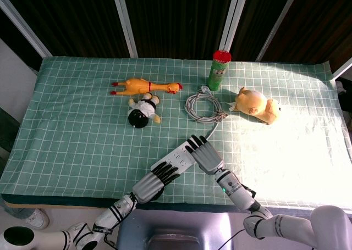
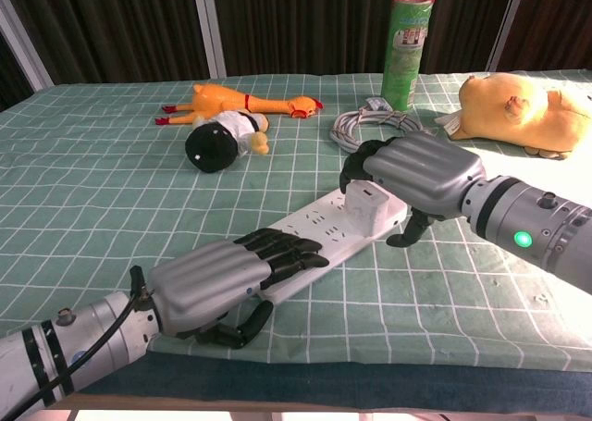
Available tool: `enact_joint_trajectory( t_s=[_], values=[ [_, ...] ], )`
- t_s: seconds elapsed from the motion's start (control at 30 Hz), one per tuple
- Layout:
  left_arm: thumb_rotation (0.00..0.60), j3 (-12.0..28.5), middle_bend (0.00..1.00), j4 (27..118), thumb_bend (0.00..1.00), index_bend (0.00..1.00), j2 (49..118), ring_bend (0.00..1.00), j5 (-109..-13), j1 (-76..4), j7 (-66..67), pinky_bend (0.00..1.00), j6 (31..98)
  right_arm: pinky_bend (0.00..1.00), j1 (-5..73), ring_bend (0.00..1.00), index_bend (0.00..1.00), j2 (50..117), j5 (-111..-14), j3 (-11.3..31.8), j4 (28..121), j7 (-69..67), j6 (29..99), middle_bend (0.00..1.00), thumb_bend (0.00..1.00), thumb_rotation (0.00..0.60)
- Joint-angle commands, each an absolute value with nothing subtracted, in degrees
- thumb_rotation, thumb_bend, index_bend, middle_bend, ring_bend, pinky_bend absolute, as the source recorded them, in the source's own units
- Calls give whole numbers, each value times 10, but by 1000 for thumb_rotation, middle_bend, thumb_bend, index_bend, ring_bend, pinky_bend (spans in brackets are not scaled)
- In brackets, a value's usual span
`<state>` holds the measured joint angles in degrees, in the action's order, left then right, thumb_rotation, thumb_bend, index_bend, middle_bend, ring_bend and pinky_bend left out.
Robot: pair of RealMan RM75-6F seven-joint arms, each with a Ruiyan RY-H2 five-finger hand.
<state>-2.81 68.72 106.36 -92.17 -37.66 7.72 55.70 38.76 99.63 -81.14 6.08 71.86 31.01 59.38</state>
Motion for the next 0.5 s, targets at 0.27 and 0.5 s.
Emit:
enact_joint_trajectory(
  t_s=[0.27, 0.5],
  values=[
    [600, -31, 0, 691, 730, 0, 1061, 0, -921, -376, 80, 20, 560, 417, 390, 242, 498, 1016, -822, 58, 695, 300, 606, 357, 329, 600],
    [600, -31, 0, 689, 732, 0, 1061, 0, -918, -378, 79, 20, 558, 457, 390, 279, 544, 1023, -823, 59, 689, 301, 610, 391, 333, 600]
  ],
)
